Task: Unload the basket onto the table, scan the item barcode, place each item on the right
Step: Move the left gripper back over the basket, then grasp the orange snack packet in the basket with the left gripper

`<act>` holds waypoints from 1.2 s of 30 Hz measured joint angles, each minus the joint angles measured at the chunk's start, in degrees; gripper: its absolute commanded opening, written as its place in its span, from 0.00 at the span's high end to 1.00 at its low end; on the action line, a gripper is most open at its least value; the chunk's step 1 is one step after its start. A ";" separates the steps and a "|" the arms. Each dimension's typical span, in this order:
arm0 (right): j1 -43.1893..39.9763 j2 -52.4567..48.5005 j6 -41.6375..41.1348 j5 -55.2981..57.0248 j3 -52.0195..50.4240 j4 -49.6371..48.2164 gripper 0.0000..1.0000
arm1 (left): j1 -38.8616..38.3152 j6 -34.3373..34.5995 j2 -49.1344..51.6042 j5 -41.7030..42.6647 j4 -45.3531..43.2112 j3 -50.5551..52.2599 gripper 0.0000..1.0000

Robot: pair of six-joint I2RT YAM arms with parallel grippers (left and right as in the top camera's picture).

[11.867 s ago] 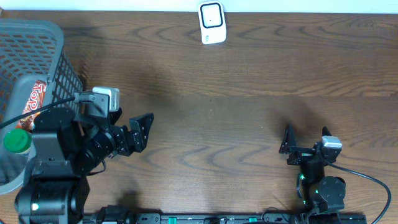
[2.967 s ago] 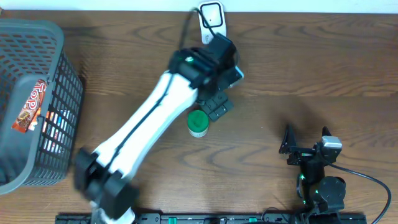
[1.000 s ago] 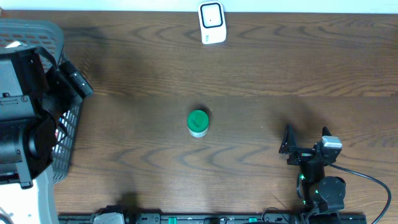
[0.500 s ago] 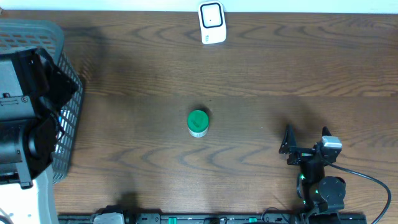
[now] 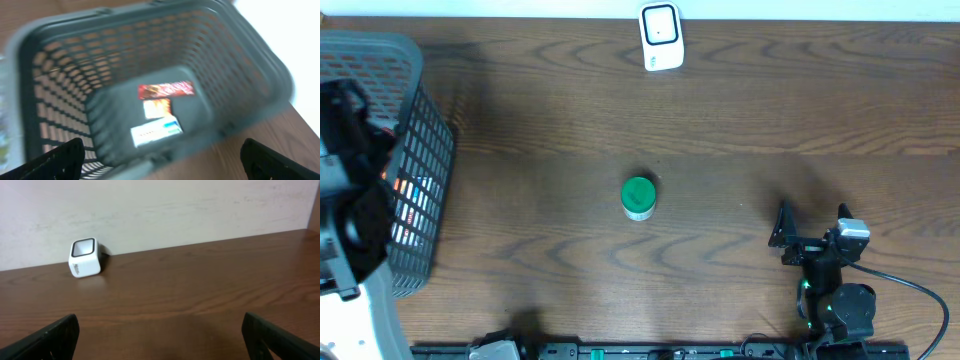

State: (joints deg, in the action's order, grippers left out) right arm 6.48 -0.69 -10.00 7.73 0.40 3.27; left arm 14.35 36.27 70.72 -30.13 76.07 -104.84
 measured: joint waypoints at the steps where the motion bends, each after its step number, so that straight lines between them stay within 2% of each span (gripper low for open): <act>1: 0.00 0.00 0.00 0.00 0.00 0.00 0.01 | 1.73 0.35 0.02 -0.04 0.00 0.00 0.00; 7: 0.00 0.00 0.00 0.00 0.00 0.00 0.01 | 12.00 3.72 0.48 1.51 0.09 1.07 0.01; 12: 0.00 0.00 0.00 0.00 0.00 -0.02 0.01 | 17.11 6.03 2.43 3.06 -0.13 4.00 0.00; 21: 0.00 0.00 0.00 0.00 0.00 -0.02 0.01 | 21.57 7.67 13.84 5.01 -5.27 9.25 0.00; 25: 0.00 0.00 0.00 0.00 0.00 -0.02 0.01 | 23.26 7.58 19.15 7.06 -10.21 9.53 0.02; 29: 0.00 0.00 0.00 0.02 0.00 -0.02 0.01 | 24.61 5.75 22.91 11.58 -14.95 9.53 0.02; 36: 0.00 0.00 0.00 0.02 0.00 -0.02 0.01 | 24.76 2.01 32.98 17.88 -15.87 9.51 0.02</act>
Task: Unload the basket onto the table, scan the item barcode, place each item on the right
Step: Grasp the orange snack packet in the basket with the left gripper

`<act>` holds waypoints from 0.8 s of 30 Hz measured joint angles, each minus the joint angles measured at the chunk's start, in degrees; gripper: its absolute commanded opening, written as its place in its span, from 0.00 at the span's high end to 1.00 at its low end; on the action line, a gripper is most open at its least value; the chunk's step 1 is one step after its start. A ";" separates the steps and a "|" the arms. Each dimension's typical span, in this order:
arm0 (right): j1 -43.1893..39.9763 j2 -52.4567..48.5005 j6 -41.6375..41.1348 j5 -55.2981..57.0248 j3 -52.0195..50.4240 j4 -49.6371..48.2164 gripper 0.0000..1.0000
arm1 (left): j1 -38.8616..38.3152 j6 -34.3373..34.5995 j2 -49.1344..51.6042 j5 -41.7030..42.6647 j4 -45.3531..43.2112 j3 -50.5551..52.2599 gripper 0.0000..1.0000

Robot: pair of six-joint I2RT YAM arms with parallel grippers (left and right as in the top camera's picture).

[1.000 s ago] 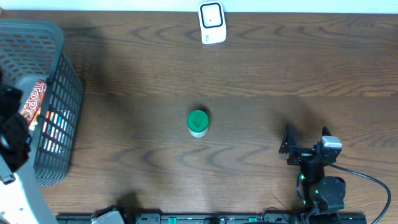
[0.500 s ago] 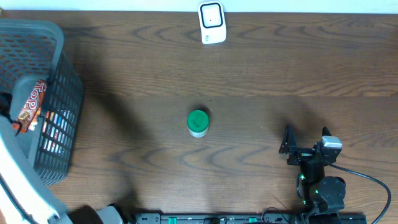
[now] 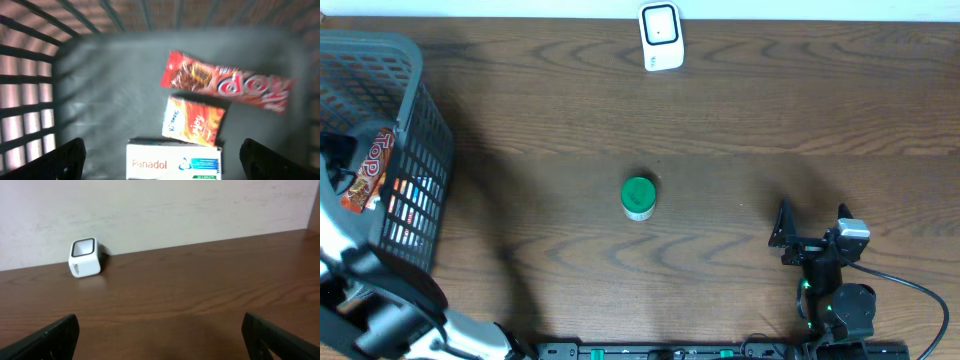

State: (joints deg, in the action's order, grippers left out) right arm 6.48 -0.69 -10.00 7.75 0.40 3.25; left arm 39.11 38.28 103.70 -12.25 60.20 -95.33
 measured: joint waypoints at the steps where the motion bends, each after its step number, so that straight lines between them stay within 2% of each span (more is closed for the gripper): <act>1: 0.00 0.00 0.00 0.00 0.00 0.00 0.01 | 0.00 -0.66 1.36 0.50 0.00 0.00 0.02; 10: 0.00 0.00 0.00 -0.02 0.00 0.00 0.01 | 0.02 -5.40 11.54 4.00 -0.11 0.00 0.02; 24: 0.00 0.00 0.00 -0.02 0.00 0.00 0.01 | 0.00 -10.38 15.34 8.98 -2.05 0.24 0.02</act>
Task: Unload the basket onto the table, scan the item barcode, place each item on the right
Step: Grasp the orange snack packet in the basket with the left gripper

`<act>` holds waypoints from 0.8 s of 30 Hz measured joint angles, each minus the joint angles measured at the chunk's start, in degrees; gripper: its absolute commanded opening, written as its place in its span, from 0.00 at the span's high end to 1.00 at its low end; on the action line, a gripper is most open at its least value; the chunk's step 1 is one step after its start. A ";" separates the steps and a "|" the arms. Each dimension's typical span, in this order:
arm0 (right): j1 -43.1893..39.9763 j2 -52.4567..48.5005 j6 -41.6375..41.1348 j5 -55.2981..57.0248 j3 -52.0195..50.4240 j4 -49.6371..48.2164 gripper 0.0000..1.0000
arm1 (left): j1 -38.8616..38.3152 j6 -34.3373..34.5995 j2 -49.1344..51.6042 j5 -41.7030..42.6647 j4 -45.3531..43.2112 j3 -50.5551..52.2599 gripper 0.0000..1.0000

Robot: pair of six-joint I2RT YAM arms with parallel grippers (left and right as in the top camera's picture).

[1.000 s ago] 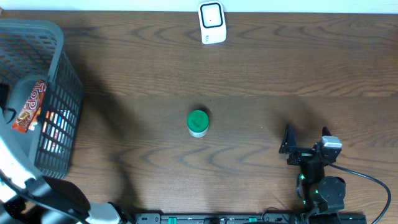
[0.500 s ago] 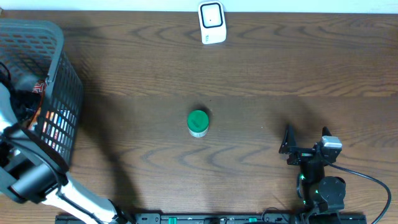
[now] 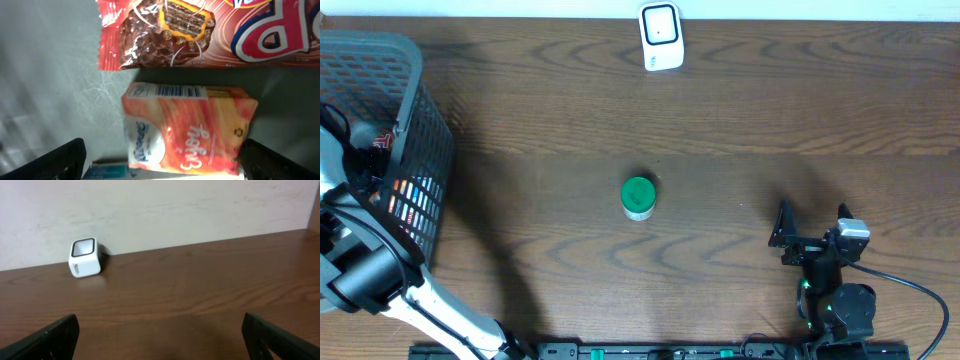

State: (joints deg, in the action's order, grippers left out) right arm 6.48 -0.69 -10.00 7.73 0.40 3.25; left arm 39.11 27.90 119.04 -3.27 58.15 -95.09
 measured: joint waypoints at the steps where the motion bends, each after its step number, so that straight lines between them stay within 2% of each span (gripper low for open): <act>1: 0.00 0.00 0.00 0.00 0.00 0.00 0.01 | 0.00 -0.15 0.13 0.00 -0.35 0.20 0.02; 7: 0.00 0.00 0.00 0.00 0.00 0.02 0.01 | 0.00 -0.79 2.21 0.22 -1.14 1.60 0.04; 14: 0.00 0.00 0.00 0.00 0.00 0.02 0.01 | 0.00 -1.14 2.69 0.74 -1.29 1.64 0.35; 16: 0.00 0.00 0.00 0.00 0.00 0.02 0.01 | 0.00 -1.18 2.69 0.76 -1.11 1.64 0.40; 24: 0.00 0.00 0.00 0.00 0.00 0.00 0.01 | 0.24 -1.01 2.67 0.79 1.97 1.60 0.43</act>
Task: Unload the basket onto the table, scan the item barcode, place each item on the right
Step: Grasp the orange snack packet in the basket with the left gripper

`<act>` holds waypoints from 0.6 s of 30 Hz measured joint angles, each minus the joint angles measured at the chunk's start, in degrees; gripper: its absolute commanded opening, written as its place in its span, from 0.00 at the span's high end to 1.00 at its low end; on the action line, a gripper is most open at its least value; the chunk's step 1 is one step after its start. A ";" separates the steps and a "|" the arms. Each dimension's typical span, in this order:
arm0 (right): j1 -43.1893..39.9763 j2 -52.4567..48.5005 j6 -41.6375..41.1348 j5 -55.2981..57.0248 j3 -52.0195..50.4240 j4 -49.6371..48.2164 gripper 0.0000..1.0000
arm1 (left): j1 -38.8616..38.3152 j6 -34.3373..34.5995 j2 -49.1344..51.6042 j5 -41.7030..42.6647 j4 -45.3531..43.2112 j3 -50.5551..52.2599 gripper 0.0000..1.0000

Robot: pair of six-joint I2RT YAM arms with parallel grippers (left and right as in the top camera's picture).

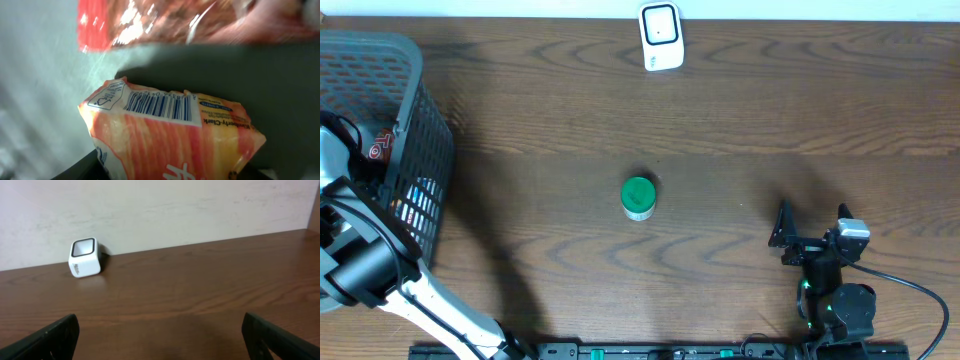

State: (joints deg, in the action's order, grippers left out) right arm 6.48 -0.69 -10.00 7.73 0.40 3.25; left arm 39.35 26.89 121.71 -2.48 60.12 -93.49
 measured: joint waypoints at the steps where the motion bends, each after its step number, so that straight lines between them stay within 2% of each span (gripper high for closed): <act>1: 0.00 0.00 0.00 0.00 0.00 0.02 0.01 | 0.09 -0.02 -0.13 0.02 0.81 -0.04 0.42; 8: 0.00 0.00 0.00 0.00 0.00 0.02 0.01 | 1.31 0.02 -7.04 0.33 4.04 -3.19 0.42; 12: 0.00 0.00 0.00 0.02 0.00 0.00 0.01 | 2.23 0.07 -18.01 3.15 3.98 -4.81 0.42; 18: 0.00 0.00 0.00 0.00 0.00 0.00 0.01 | 2.45 0.09 -32.61 12.37 4.17 -5.03 0.41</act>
State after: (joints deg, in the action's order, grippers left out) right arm 6.48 -0.69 -10.00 7.73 0.40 3.25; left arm 41.80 26.98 89.10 9.89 64.29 -98.52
